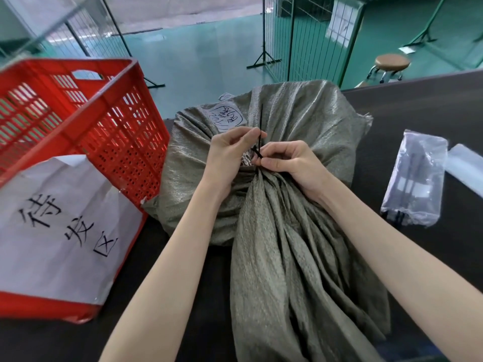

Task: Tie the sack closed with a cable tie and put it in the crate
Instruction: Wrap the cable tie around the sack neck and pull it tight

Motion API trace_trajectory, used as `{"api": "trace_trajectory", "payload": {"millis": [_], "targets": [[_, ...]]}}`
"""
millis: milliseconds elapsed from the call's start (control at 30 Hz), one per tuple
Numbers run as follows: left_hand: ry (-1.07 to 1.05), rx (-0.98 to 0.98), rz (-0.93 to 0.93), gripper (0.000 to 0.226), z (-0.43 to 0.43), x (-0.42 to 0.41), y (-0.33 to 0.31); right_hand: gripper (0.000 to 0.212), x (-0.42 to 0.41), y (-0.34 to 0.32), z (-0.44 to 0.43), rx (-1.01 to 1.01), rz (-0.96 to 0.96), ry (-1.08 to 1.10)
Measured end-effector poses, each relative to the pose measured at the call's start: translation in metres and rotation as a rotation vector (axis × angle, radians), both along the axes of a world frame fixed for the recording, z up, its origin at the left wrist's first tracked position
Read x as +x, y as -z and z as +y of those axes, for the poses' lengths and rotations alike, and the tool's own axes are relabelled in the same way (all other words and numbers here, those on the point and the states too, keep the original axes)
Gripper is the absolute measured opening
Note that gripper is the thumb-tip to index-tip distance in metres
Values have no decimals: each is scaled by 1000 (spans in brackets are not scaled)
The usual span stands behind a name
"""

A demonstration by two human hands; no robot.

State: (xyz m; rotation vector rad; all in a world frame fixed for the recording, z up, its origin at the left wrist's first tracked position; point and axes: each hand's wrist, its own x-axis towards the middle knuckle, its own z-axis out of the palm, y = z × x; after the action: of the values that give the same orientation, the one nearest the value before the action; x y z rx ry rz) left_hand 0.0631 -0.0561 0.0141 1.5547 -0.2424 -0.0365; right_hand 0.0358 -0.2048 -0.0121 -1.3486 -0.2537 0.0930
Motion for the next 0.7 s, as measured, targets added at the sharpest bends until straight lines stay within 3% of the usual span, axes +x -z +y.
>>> {"api": "trace_trajectory", "payload": {"millis": [200, 333, 433, 567, 700], "targets": [[-42, -12, 91, 27, 8, 3, 3, 4, -1, 1, -9, 247, -6, 89], [-37, -202, 203, 36, 5, 0, 2, 3, 3, 2, -11, 360, 13, 152], [30, -273, 183, 35, 2, -4, 4, 7, 5, 3, -8, 383, 12, 169], [90, -217, 141, 34, 2, -8, 12, 14, 6, 6, -6, 339, -11, 186], [11, -161, 29, 27, -3, -9, 19, 15, 9, 7, -4, 297, -21, 216]]}}
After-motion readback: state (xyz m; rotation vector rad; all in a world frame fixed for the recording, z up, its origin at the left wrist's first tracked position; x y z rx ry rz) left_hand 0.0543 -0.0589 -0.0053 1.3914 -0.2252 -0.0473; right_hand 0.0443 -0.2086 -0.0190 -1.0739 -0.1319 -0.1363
